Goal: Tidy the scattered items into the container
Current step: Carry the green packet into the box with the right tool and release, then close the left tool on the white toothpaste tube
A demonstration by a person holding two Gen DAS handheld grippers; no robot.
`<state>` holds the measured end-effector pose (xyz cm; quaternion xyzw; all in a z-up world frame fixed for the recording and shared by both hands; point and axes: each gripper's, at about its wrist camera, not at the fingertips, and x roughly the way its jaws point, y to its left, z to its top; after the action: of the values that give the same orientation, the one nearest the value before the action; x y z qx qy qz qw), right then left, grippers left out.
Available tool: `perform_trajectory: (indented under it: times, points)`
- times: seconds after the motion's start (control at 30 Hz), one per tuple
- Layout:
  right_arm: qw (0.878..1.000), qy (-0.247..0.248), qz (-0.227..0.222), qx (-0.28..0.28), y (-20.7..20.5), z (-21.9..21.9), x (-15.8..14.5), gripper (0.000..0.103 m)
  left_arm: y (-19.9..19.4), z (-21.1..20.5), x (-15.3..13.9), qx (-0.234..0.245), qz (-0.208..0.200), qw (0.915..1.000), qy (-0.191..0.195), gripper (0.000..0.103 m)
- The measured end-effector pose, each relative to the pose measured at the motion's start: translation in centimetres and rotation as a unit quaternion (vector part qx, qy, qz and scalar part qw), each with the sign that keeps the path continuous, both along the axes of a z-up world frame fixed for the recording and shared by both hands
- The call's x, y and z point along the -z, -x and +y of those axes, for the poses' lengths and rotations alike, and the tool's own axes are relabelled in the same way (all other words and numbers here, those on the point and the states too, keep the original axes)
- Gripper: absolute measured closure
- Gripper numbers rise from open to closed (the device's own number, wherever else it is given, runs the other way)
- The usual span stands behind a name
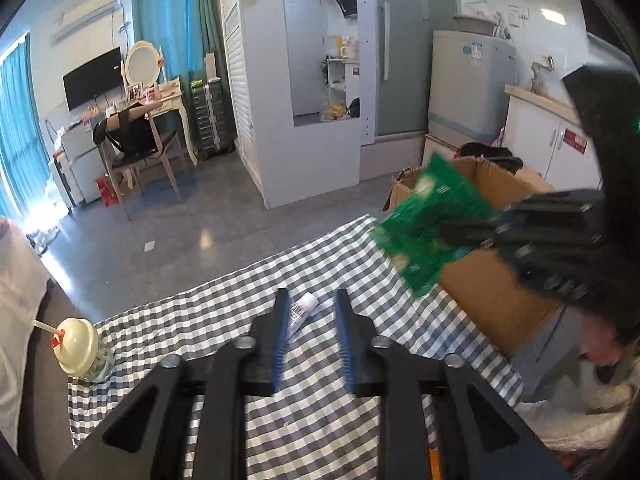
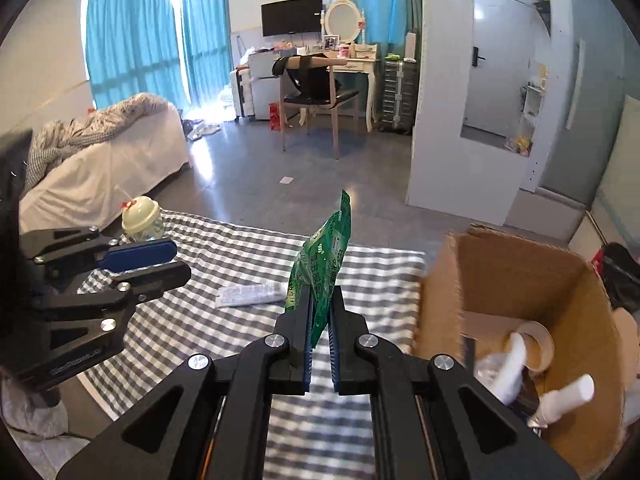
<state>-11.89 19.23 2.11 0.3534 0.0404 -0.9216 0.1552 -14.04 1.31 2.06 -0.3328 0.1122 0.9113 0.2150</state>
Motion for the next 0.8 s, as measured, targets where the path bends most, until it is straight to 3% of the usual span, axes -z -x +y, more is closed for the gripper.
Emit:
perform_trajectory:
  times: [0.03,0.07,0.2,0.4,0.7,0.77,0.8]
  points:
    - [1.0,0.002,0.001,0.005,-0.3,0.7,-0.1,0.097,0.3,0.2,0.5,-0.004,-0.002,1.0,0.002,0.014]
    - [1.0,0.002,0.003,0.009,-0.6,1.2,-0.2,0.097,0.5,0.4,1.2,-0.006,-0.006,1.0,0.001,0.008]
    - [0.999,0.01,0.014,0.034,-1.5,4.0,-1.1,0.097,2.5,0.9,4.1,-0.009,-0.036,0.9993,-0.01,0.008]
    - [0.996,0.017,0.021,0.09,-2.0,8.4,-1.8,0.097,5.5,1.7,8.4,-0.031,-0.064,0.9974,0.013,0.008]
    - [0.983,0.004,-0.02,0.182,0.3,13.8,0.8,0.096,7.8,3.0,11.3,-0.027,-0.08,0.9964,0.011,0.008]
    - [0.978,-0.009,-0.031,0.207,0.8,14.6,1.7,0.094,8.3,3.1,11.7,-0.028,-0.085,0.9959,0.009,0.008]
    - [0.975,-0.021,-0.039,0.22,1.2,15.0,2.2,0.08,8.5,3.2,12.0,-0.028,-0.089,0.9956,0.009,0.008]
